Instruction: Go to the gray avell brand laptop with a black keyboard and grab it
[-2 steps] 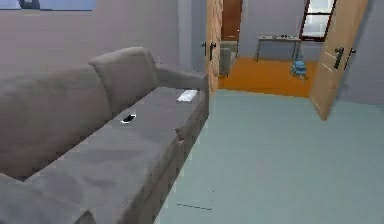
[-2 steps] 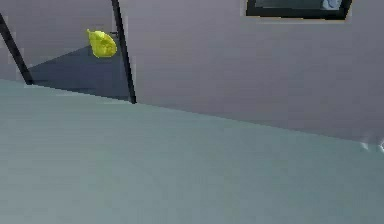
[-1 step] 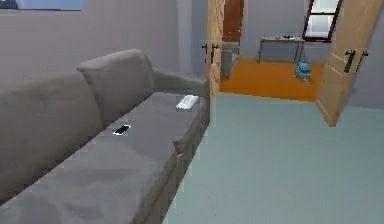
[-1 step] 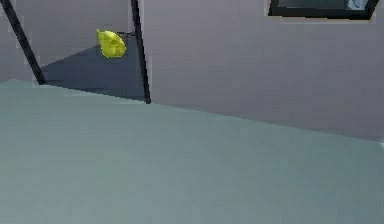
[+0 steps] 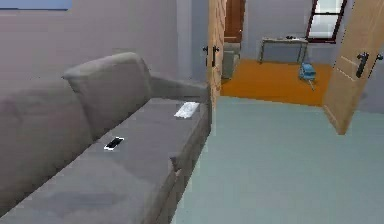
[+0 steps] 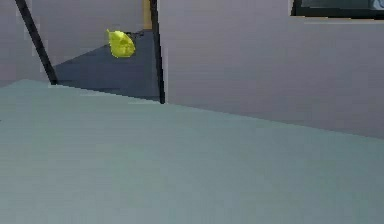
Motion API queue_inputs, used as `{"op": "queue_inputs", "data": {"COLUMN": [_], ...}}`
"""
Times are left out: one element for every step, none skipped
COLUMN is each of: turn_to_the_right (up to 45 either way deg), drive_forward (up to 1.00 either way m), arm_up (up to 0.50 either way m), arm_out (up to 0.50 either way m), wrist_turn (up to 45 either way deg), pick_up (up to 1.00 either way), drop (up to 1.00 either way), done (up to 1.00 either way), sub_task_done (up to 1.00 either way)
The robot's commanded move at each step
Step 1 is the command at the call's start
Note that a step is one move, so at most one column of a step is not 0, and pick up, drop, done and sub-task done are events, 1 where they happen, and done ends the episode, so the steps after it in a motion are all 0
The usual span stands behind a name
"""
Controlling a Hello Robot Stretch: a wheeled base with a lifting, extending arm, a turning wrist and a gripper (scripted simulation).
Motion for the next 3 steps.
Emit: {"op": "queue_inputs", "data": {"turn_to_the_right": [45.0,45.0,15.0], "drive_forward": [0.0,0.0,0.0], "arm_up": [0.0,0.0,0.0], "arm_out": [0.0,0.0,0.0], "wrist_turn": [0.0,0.0,0.0], "pick_up": [0.0,0.0,0.0], "drop": [0.0,0.0,0.0], "done": [0.0,0.0,0.0], "sub_task_done": [0.0,0.0,0.0]}}
